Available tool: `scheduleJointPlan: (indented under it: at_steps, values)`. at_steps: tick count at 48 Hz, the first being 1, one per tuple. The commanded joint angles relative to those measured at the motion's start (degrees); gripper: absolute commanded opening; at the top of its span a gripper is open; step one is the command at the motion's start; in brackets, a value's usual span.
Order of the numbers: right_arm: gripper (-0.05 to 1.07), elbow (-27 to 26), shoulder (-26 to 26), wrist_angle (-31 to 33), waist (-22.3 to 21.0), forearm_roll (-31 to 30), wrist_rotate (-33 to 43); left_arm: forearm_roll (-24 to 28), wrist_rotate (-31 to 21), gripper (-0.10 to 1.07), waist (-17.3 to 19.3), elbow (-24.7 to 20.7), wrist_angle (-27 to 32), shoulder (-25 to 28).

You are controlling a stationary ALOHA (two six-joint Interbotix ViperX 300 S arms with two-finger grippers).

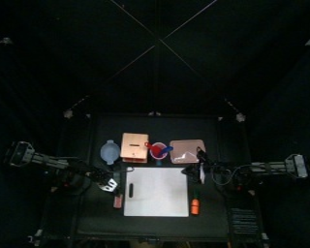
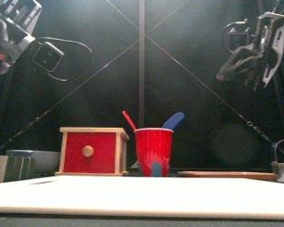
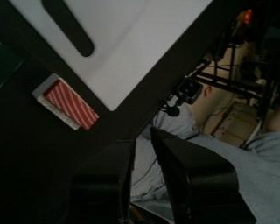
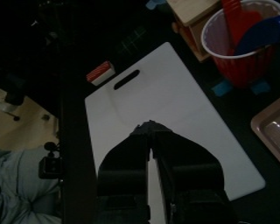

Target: Hand salmon sushi to right hand

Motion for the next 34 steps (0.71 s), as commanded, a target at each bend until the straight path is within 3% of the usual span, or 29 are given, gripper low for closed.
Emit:
scheduleJointPlan:
  at_steps: [1, 10, 16, 22, 34]
  values:
    - [0.01, -1.7, 0.0, -0.2, -0.4, -0.1, -0.2, 9.0, -8.5, 0.66, -0.1, -2.4, 2.6, -0.1]
    - [0.01, -1.7, 0.0, -0.2, -0.5, -0.2, -0.2, 27.6, -33.7, 0.67, -4.6, -2.4, 9.3, 1.1]
    - [0.01, -1.1, 0.1, -0.2, -0.5, -0.9, -0.2, 34.7, -46.5, 0.69, -8.5, -1.7, 9.1, 3.0]
    - [0.01, -0.8, 0.4, -0.2, -1.1, -1.3, -0.2, 35.5, -51.8, 0.76, -11.4, -1.9, 7.1, 5.4]
    - [0.01, -0.2, 0.7, -0.2, -0.7, -1.0, -0.1, 31.6, -52.7, 0.96, -13.8, -3.3, 4.7, 14.9]
